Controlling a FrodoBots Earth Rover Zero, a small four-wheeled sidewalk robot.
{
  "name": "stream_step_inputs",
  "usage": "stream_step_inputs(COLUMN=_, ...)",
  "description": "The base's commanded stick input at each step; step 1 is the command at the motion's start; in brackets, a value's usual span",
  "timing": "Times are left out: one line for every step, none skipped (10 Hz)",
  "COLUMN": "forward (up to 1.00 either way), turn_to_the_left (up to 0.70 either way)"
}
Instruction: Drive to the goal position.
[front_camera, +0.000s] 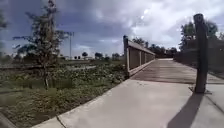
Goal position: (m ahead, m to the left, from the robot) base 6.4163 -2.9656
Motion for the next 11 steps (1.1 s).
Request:
stream_step_inputs(forward=0.83, turn_to_the_left=-0.33)
stream_step_inputs(forward=0.81, turn_to_the_left=-0.32)
stream_step_inputs(forward=0.80, turn_to_the_left=-0.32)
stream_step_inputs(forward=0.80, turn_to_the_left=-0.32)
stream_step_inputs(forward=0.80, turn_to_the_left=-0.32)
stream_step_inputs(forward=0.80, turn_to_the_left=-0.32)
stream_step_inputs(forward=0.80, turn_to_the_left=-0.32)
stream_step_inputs(forward=0.81, turn_to_the_left=-0.16)
stream_step_inputs(forward=0.82, turn_to_the_left=-0.04)
stream_step_inputs(forward=0.82, turn_to_the_left=0.00)
stream_step_inputs(forward=0.82, turn_to_the_left=0.00)
